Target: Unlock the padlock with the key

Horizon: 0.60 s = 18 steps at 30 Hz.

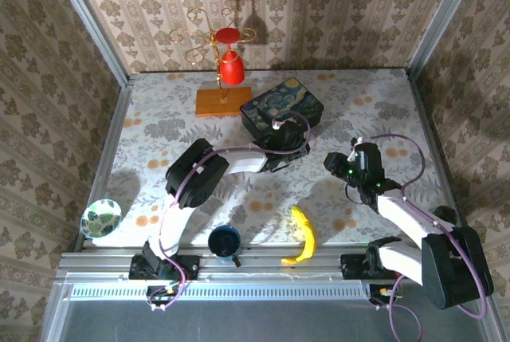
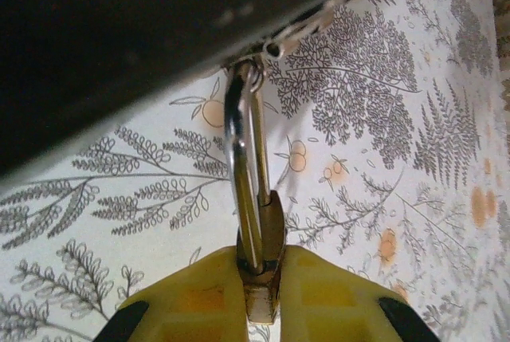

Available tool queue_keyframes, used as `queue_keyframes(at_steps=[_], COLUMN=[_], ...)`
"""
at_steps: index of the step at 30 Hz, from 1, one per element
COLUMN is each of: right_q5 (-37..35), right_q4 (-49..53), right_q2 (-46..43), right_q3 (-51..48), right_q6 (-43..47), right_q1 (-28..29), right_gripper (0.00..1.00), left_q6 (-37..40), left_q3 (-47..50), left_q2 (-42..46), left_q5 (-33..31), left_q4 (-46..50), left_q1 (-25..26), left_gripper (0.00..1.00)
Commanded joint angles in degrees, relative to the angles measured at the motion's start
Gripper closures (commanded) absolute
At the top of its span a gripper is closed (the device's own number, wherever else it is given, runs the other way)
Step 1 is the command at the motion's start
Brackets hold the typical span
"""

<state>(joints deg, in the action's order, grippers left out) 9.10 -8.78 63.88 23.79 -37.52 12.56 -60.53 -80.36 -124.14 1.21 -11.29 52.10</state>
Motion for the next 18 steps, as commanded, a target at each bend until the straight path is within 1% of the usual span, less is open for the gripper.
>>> queue_keyframes(at_steps=[1, 5, 9, 12, 15, 18], right_q5=[-5.20, -8.60, -9.44, -9.97, -11.50, -11.48], right_q4=[-1.07, -2.02, -2.79, -1.84, -0.36, -0.16], right_q2=[1.04, 3.19, 5.17, 5.72, 6.07, 6.84], right_q3=[1.75, 2.96, 4.26, 5.40, 6.42, 6.93], right_q6=[6.67, 10.64, 14.74, 17.84, 20.72, 23.04], right_q1=[3.56, 6.64, 8.85, 10.06, 11.13, 11.95], right_gripper=[0.63, 0.63, 0.67, 0.71, 0.71, 0.71], left_q6=[-3.19, -5.30, -6.71, -6.44, -6.70, -7.63], left_q3=[0.94, 1.47, 1.87, 2.08, 2.70, 3.18], left_q2=[5.00, 6.64, 8.17, 9.32, 10.10, 10.41], left_q5=[3.52, 6.80, 10.19, 10.65, 11.17, 12.62], left_q4=[-0.58, 1.32, 3.39, 5.53, 5.76, 5.27], left_q1=[-0.45, -1.03, -1.78, -2.03, -2.20, -2.44], left_gripper=[1.00, 1.00, 1.00, 1.00, 1.00, 1.00])
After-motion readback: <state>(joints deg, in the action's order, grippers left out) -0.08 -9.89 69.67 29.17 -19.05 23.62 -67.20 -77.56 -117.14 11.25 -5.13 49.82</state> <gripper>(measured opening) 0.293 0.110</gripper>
